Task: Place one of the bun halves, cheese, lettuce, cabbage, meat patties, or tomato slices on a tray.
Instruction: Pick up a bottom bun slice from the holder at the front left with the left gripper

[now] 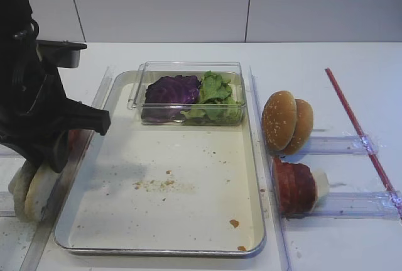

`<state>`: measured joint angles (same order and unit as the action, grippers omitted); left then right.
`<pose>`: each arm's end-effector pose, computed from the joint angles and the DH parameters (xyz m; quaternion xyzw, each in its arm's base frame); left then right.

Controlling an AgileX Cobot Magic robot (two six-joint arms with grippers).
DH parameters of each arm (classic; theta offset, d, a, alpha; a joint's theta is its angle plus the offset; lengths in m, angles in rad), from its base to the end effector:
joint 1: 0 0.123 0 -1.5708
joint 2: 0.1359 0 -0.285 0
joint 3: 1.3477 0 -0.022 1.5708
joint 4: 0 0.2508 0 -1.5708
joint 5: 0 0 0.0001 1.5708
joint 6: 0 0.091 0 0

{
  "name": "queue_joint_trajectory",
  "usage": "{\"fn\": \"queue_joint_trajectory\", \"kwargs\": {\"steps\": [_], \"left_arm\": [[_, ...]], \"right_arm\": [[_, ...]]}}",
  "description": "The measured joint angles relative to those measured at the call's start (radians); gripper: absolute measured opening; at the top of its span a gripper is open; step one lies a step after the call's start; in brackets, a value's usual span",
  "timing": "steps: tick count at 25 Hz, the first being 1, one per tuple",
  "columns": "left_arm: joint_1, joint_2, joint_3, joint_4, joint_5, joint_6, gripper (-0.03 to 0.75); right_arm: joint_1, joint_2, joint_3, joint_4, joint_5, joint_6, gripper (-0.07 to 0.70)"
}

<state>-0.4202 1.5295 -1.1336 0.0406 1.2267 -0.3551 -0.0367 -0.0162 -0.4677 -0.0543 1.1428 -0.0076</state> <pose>0.2531 -0.1093 0.2606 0.0390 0.9989 0.0111 0.0236 -0.0076 -0.0042 0.2619 0.0147 0.8774 -0.0377 0.4781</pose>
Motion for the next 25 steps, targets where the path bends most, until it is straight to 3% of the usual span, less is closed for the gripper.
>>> {"fn": "queue_joint_trajectory", "kwargs": {"steps": [25], "left_arm": [[0.0, -0.104, 0.002, -0.057, 0.002, 0.002, 0.124]], "right_arm": [[0.0, 0.0, 0.0, 0.0, 0.0, 0.008, 0.508]]}}
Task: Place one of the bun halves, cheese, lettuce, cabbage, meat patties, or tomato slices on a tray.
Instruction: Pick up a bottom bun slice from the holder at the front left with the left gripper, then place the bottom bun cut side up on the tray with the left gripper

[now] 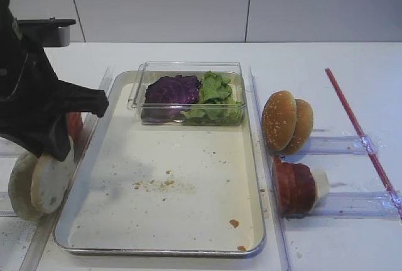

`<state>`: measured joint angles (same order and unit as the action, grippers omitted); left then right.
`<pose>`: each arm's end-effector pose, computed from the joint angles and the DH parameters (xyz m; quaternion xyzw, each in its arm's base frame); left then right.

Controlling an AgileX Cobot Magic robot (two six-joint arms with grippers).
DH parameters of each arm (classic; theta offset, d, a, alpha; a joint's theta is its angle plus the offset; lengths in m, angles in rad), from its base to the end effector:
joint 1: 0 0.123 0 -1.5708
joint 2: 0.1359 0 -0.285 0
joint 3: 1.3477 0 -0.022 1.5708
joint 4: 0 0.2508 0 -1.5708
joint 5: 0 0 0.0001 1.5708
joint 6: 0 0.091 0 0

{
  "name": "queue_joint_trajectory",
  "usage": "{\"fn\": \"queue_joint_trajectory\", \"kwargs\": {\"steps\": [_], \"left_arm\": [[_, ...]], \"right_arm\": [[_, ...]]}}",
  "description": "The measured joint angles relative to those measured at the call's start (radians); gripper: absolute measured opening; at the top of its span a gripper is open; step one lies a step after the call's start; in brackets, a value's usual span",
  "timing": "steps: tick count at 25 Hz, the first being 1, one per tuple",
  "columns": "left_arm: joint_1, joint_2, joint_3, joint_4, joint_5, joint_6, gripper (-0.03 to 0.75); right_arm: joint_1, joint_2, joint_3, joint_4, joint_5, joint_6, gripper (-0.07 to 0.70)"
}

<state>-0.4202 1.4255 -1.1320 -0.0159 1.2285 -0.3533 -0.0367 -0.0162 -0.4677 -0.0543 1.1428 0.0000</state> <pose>0.2364 -0.1071 0.2880 0.0312 0.9972 -0.0327 0.0600 -0.0076 -0.0042 0.2619 0.0180 0.8773 -0.0359 0.4783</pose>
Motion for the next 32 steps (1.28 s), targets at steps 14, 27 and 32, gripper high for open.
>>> {"fn": "queue_joint_trajectory", "kwargs": {"steps": [14, 27, 32], "left_arm": [[0.009, 0.004, -0.049, -0.248, 0.0, 0.134, 0.118], [0.073, 0.183, -0.049, -0.604, -0.013, 0.52, 0.115], [0.073, 0.235, -0.049, -0.674, -0.021, 0.606, 0.115]], "right_arm": [[0.0, 0.0, 0.0, 0.0, 0.0, 0.0, 0.508], [0.0, 0.0, 0.0, 0.0, 0.0, 0.0, 0.508], [0.0, 0.0, 0.0, 0.0, 0.0, 0.0, 0.508]]}}
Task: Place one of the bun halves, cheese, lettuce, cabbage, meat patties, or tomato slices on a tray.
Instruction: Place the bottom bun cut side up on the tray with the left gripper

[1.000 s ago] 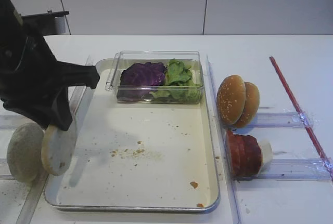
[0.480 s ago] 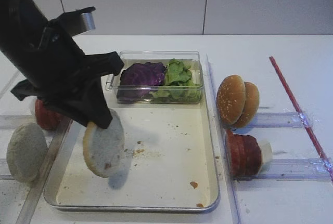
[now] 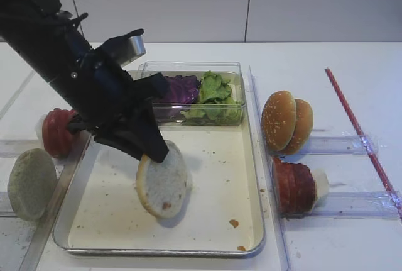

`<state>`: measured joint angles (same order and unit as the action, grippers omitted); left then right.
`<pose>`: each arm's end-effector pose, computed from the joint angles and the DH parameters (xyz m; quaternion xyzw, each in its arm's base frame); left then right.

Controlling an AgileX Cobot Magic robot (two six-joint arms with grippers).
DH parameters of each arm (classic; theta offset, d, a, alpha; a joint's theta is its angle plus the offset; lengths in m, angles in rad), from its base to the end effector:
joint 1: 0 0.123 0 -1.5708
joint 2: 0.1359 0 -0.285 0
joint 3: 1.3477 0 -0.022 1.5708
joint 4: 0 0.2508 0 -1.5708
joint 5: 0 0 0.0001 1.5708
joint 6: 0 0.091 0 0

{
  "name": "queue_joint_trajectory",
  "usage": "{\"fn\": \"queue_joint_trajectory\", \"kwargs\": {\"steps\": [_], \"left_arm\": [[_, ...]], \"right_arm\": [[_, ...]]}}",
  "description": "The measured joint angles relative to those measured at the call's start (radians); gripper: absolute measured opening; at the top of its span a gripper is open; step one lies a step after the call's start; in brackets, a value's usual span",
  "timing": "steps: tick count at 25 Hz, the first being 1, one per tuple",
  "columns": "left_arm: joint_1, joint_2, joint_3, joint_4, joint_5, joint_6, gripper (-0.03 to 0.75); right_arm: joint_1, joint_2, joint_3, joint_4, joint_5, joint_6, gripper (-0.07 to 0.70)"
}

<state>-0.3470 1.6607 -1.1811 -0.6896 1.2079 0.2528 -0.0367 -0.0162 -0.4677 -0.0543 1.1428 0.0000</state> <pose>0.2718 -0.1559 0.2522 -0.1589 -0.9359 0.3132 0.0287 -0.0076 -0.0042 0.2619 0.0180 0.8773 -0.0359 0.4783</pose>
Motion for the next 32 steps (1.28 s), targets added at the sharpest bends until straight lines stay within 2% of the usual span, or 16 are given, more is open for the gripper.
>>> {"fn": "queue_joint_trajectory", "kwargs": {"steps": [6, 15, 32], "left_arm": [[0.0, 0.069, 0.0, -0.035, -0.032, 0.08, 0.115], [0.0, 0.11, 0.0, -0.08, -0.128, 0.139, 0.108], [0.0, 0.11, -0.002, -0.053, -0.147, 0.111, 0.112]], "right_arm": [[0.0, 0.0, 0.0, 0.0, 0.0, 0.0, 0.508], [0.0, 0.0, 0.0, 0.0, 0.0, -0.007, 0.508], [0.0, 0.0, 0.0, 0.0, 0.0, 0.0, 0.508]]}}
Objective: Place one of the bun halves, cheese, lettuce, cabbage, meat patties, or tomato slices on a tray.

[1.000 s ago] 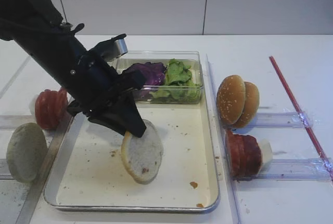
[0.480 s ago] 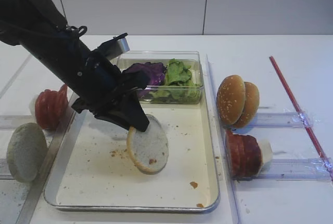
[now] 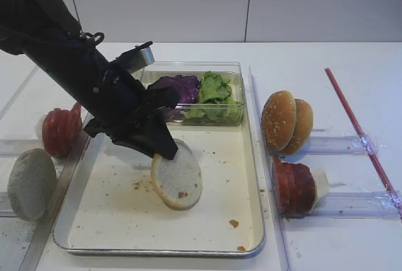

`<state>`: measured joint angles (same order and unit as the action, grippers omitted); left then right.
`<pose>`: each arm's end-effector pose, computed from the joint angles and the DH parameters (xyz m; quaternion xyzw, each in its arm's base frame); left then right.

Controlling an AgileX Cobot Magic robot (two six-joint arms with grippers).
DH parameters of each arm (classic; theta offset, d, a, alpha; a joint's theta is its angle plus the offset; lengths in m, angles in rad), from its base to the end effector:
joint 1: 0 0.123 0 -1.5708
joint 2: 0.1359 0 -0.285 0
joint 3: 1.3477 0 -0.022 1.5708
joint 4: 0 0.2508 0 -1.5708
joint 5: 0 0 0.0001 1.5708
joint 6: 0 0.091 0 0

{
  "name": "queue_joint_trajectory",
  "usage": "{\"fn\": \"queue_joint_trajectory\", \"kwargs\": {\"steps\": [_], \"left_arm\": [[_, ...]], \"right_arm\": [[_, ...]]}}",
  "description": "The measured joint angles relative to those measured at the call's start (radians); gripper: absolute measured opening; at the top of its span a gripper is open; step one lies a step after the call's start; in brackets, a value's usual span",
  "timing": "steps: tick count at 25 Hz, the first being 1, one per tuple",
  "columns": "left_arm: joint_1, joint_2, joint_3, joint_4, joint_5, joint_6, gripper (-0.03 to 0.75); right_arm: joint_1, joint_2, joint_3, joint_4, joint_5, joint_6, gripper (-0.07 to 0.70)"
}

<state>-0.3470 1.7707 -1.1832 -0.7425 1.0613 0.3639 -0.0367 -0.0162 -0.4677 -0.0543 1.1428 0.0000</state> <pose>0.2970 -0.1646 0.2184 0.1598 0.9347 -0.3175 0.0070 -0.0076 -0.0042 0.2619 0.0180 0.8773 -0.0359 0.4783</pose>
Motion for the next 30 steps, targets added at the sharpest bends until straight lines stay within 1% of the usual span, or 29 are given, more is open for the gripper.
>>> {"fn": "queue_joint_trajectory", "kwargs": {"steps": [2, 5, 9, 13, 15, 17, 19, 22, 24, 27, 30], "left_arm": [[0.0, 0.0, 0.0, 0.002, -0.012, -0.004, 0.135], [0.0, 0.0, 0.0, 0.017, -0.023, -0.009, 0.205], [0.0, 0.0, -0.008, 0.083, -0.027, -0.056, 0.293], [0.0, 0.001, -0.035, 0.128, -0.029, -0.087, 0.337], [0.0, 0.001, -0.061, 0.135, -0.016, -0.094, 0.342], [0.0, 0.001, -0.091, 0.162, 0.014, -0.123, 0.347], [0.0, 0.001, -0.125, 0.208, 0.052, -0.171, 0.347], [0.0, 0.001, -0.194, 0.296, 0.13, -0.244, 0.347], [0.0, 0.001, -0.24, 0.343, 0.146, -0.285, 0.347], [0.0, 0.001, -0.298, 0.398, 0.15, -0.346, 0.347], [0.0, 0.001, -0.313, 0.439, 0.155, -0.385, 0.348]], "right_arm": [[0.0, 0.0, 0.0, 0.0, 0.0, 0.0, 0.508], [0.0, 0.0, 0.0, 0.0, 0.0, 0.0, 0.508], [0.0, 0.0, 0.0, 0.0, 0.0, 0.0, 0.508], [0.0, 0.0, 0.0, 0.0, 0.0, 0.0, 0.508], [0.0, 0.0, 0.0, 0.0, 0.0, 0.0, 0.508], [0.0, 0.0, 0.0, 0.0, 0.0, 0.0, 0.508], [0.0, 0.0, 0.0, 0.0, 0.0, 0.0, 0.508], [0.0, 0.0, 0.0, 0.0, 0.0, 0.0, 0.508], [0.0, 0.0, 0.0, 0.0, 0.0, 0.0, 0.508], [0.0, 0.0, 0.0, 0.0, 0.0, 0.0, 0.508], [0.0, 0.0, 0.0, 0.0, 0.0, 0.0, 0.508]]}}
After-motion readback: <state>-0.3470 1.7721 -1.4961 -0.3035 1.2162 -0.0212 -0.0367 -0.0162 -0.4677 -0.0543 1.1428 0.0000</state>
